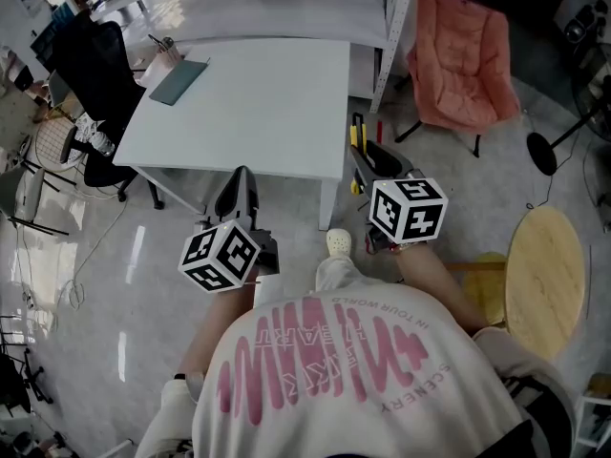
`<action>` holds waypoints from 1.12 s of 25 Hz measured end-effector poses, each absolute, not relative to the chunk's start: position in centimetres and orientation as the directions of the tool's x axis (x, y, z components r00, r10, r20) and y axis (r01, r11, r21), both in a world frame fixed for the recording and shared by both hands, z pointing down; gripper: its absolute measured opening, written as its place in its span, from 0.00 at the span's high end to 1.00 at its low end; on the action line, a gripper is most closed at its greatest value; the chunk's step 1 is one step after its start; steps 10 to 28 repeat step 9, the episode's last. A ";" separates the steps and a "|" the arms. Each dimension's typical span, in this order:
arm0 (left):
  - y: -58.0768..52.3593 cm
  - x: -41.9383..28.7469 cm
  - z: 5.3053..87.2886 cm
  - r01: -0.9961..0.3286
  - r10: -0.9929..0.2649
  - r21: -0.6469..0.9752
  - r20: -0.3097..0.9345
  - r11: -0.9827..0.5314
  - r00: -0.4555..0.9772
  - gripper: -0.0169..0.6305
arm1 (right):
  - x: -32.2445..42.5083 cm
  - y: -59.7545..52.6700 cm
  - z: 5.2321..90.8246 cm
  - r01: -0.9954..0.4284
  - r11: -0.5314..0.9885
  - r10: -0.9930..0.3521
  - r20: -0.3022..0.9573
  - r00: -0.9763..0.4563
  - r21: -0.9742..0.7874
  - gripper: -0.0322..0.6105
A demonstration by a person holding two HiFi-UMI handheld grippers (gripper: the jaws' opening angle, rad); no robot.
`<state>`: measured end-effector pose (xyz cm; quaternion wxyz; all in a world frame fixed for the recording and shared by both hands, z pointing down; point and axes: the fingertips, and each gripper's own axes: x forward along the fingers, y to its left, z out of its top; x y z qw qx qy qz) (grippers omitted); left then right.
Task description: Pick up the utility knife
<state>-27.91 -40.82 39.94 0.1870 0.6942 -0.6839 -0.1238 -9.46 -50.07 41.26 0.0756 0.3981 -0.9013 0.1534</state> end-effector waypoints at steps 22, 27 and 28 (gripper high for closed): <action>-41.5 -27.6 41.0 -0.899 -0.995 0.437 0.087 0.003 0.039 0.94 | -9.5 -50.6 42.5 -0.742 0.635 -0.690 0.275 -0.670 -0.215 0.74; -41.5 -27.6 41.0 -0.899 -0.995 0.437 0.087 0.003 0.039 0.94 | -9.5 -50.6 42.5 -0.742 0.635 -0.690 0.275 -0.670 -0.215 0.74; -41.5 -27.6 41.0 -0.899 -0.995 0.437 0.087 0.003 0.039 0.94 | -9.5 -50.6 42.5 -0.742 0.635 -0.690 0.275 -0.670 -0.215 0.74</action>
